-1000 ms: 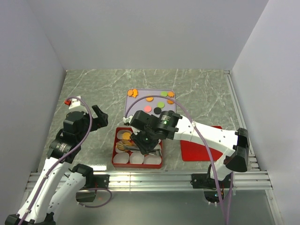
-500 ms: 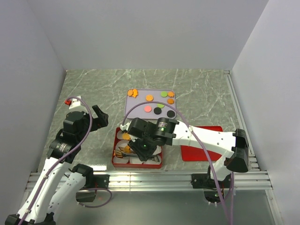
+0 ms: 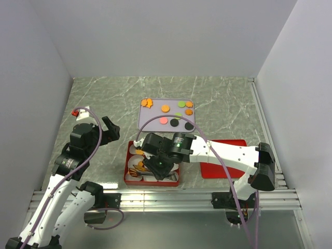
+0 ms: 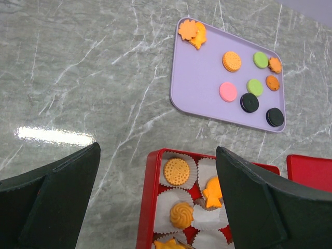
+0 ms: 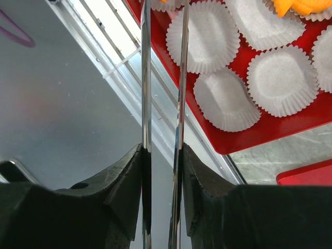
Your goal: Pack the cookies
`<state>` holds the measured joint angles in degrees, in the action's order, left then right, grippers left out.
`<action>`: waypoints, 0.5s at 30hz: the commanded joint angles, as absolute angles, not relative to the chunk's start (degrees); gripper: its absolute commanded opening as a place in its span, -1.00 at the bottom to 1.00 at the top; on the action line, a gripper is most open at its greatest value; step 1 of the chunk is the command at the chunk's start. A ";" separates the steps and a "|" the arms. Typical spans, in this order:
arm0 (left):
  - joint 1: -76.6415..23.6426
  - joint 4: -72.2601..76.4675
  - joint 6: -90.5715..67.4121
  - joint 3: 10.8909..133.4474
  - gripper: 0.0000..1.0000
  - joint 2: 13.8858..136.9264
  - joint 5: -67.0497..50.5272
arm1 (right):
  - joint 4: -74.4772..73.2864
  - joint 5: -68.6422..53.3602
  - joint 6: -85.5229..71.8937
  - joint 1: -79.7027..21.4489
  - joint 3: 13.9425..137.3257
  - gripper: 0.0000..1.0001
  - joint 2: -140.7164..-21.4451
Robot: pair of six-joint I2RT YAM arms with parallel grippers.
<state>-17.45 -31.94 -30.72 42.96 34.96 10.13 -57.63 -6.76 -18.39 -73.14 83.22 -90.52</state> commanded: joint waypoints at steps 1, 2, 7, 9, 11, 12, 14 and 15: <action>-17.49 -30.32 -30.15 43.42 0.99 34.37 9.58 | -55.20 -6.59 -18.19 -73.56 84.37 -0.24 -89.82; -17.49 -30.32 -30.15 43.42 0.99 34.37 9.58 | -55.28 -6.59 -18.11 -73.65 84.72 -0.23 -90.00; -17.49 -30.41 -30.32 43.51 0.99 34.45 9.93 | -55.28 -6.50 -17.75 -73.56 84.99 -0.16 -90.35; -17.49 -30.41 -30.41 43.51 0.99 34.45 9.93 | -55.37 -6.33 -17.49 -73.56 85.08 -0.14 -90.35; -17.49 -30.41 -30.32 43.59 0.99 34.45 10.02 | -55.37 -6.33 -17.40 -73.48 85.25 -0.11 -90.35; -17.49 -30.50 -30.32 43.59 0.99 34.37 10.11 | -55.46 -6.42 -17.14 -73.56 85.34 -0.11 -90.44; -17.49 -30.59 -30.32 43.59 0.99 34.54 10.11 | -55.46 -6.50 -16.88 -73.48 85.43 -0.08 -90.44; -17.49 -30.50 -30.41 43.59 0.99 34.45 10.19 | -55.46 -6.42 -16.79 -73.48 85.52 -0.07 -90.44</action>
